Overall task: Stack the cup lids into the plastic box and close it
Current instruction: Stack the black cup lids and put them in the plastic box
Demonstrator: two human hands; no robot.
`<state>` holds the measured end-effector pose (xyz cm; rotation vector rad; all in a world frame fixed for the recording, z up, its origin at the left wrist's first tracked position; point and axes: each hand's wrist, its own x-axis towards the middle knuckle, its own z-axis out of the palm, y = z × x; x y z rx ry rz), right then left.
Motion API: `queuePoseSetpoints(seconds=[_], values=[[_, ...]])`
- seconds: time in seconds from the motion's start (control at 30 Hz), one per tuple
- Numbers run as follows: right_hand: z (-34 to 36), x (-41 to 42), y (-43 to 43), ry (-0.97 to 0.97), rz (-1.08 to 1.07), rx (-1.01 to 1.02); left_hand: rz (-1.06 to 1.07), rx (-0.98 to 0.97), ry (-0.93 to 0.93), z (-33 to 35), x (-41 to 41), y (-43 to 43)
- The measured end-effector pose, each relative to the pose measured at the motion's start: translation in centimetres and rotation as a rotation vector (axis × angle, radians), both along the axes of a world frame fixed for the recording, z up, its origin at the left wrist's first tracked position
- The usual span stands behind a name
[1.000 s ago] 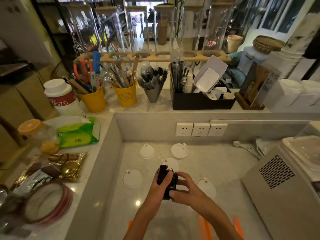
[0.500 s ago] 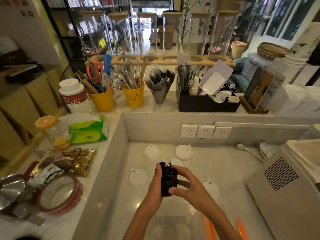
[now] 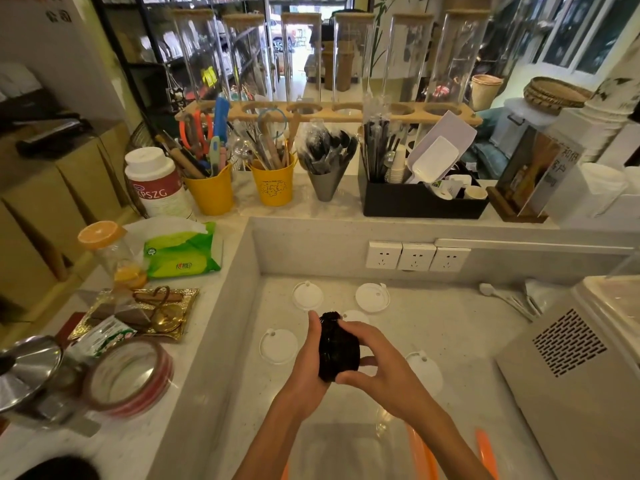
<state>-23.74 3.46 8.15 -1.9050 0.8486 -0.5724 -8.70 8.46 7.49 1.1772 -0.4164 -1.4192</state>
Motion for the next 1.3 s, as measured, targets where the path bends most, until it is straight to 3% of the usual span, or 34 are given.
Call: queuePoseSetpoints(seconds=[0.27, 0.43, 0.5, 0.63, 0.93, 1.07, 1.17, 1.3], values=[[-0.2, 0.5, 0.8, -0.104, -0.082, 0.107, -0.007, -0.059, 0.086, 0.2, -0.2, 0.1], [-0.1, -0.1, 0.5, -0.234, -0.273, 0.434, -0.007, -0.077, 0.261, -0.2, -0.3, 0.9], [-0.4, -0.8, 0.2, -0.192, -0.237, 0.56, -0.023, -0.084, 0.248, -0.4, -0.5, 1.3], [-1.2, -2.6, 0.4, -0.255, -0.204, 0.735, -0.078, -0.06, 0.028, -0.7, -1.0, 1.8], [-2.0, -4.0, 1.3, -0.246, -0.28, 0.695, -0.06, -0.018, -0.172, -2.6, -1.4, 3.1], [-1.6, -4.7, 1.5, -0.147, -0.169, 0.721, -0.106, -0.009, -0.283, -2.7, -0.8, 3.6], [-1.3, -5.9, 1.7, -0.01, -0.032, 0.789, -0.188, -0.038, -0.498, -2.6, -0.2, 4.6], [-2.9, -6.0, 3.5, 0.236, 0.039, 0.841, -0.038, 0.005, -0.989, -5.0, 0.9, 6.4]])
